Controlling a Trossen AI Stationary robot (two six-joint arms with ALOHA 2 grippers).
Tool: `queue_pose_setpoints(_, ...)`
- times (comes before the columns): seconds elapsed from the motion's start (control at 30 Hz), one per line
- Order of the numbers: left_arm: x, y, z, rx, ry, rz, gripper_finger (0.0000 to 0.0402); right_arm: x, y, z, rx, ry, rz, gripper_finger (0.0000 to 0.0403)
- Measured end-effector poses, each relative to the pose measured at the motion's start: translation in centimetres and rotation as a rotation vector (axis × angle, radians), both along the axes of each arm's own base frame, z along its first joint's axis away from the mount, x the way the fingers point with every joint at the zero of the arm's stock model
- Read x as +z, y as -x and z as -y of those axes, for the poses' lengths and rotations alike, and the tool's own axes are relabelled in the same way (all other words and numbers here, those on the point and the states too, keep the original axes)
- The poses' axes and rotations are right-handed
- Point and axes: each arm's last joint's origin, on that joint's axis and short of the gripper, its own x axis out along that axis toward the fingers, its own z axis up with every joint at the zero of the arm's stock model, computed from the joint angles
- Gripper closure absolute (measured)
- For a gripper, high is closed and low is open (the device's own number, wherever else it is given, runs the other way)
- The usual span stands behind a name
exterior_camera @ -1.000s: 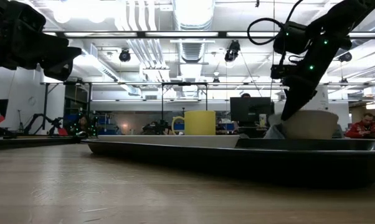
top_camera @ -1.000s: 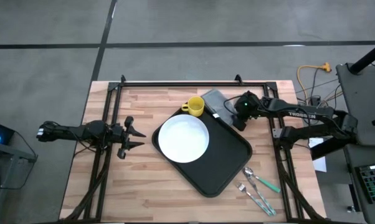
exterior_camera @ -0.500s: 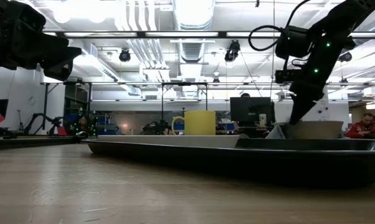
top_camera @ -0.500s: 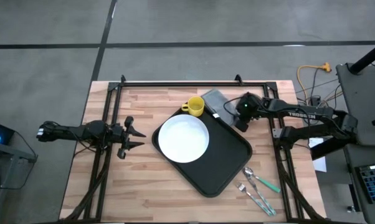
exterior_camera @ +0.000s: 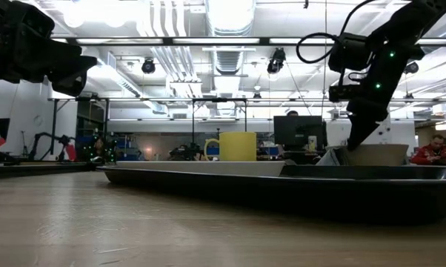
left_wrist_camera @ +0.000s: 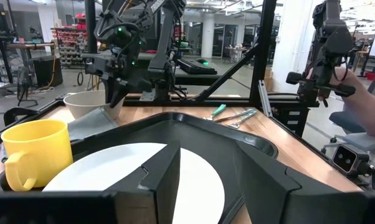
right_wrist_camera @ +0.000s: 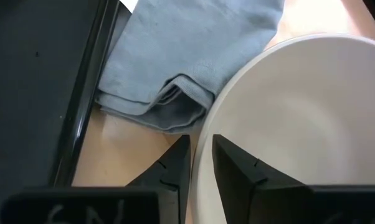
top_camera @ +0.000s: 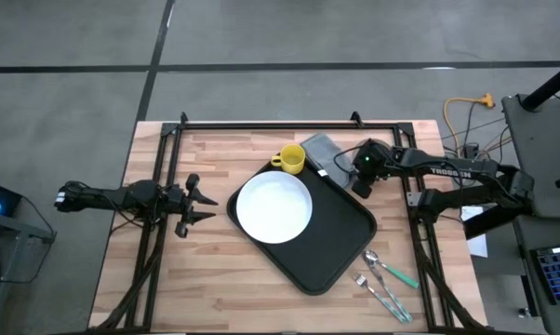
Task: Set up tray
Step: Put the gray bowl on top of the white plate on the black serving tray
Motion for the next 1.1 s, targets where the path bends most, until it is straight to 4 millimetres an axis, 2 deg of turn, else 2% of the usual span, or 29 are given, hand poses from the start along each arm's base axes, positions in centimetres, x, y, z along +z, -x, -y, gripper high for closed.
queue_pose_setpoints(0.2, 0.0, 0.0, 0.0, 0.000, 0.000, 0.000, 0.0266, -0.8, -0.2, 0.1, 0.001, -0.019, -0.033, 0.0355)
queue_pose_setpoints(0.33, 0.0, 0.0, 0.0, 0.000, 0.000, 0.000, 0.0266, -1.3, -0.6, 0.5, -0.007, -0.040, -0.090, 0.0380)
queue_pose_setpoints(0.5, 0.0, 0.0, 0.0, 0.000, 0.000, 0.000, 0.0266, -1.1, -0.6, 1.6, -0.130, 0.016, -0.202, 0.0394)
queue_pose_setpoints(0.63, 0.0, 0.0, 0.0, 0.000, 0.000, 0.000, 0.0266, 0.0, -0.9, 1.8, -0.147, 0.059, -0.161, 0.0394)
queue_pose_setpoints(0.77, 0.0, 0.0, 0.0, 0.000, 0.000, 0.000, 0.0266, 0.6, -1.1, 1.5, -0.124, 0.080, -0.137, 0.0395)
queue_pose_setpoints(1.1, 0.0, 0.0, 0.0, 0.000, 0.000, 0.000, 0.0266, 1.9, -2.7, -1.1, 0.101, 0.129, -0.120, 0.0395)
